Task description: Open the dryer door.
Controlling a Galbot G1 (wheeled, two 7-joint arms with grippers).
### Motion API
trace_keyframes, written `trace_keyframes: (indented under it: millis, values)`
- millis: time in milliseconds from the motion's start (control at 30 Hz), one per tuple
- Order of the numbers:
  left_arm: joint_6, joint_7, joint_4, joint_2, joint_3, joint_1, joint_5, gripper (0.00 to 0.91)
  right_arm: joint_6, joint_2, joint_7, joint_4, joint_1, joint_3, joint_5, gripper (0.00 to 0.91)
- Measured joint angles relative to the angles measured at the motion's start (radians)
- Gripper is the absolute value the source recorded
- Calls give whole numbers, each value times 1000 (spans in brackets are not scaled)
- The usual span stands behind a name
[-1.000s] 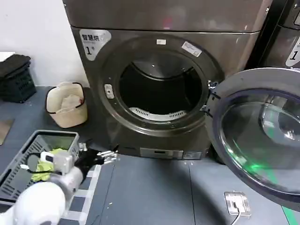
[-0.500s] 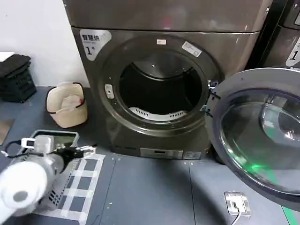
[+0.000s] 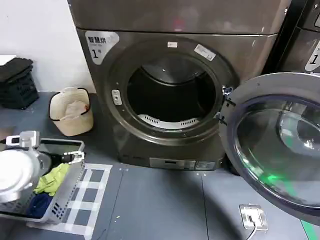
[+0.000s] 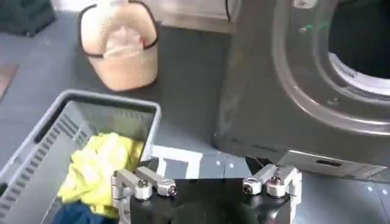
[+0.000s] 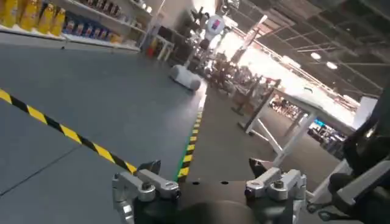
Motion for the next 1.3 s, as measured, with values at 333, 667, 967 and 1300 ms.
trace_keyframes:
  millis: [333,667,967,1300]
  values:
    - [0,-13,57,12,-19,21,-62,907,3,3,-7,3,-3,2,2,907]
    - [-1,-17,158,21,-98,39,-79,907,5,6,-10,3,9,-11,2,907]
    - [-1,-3,279,10,-129,30,-47,907,5,3,-11,11,16,-15,2,907]
    - [-1,-16,443,-26,-190,53,-69,907,1,4,-8,33,26,-22,2,907]
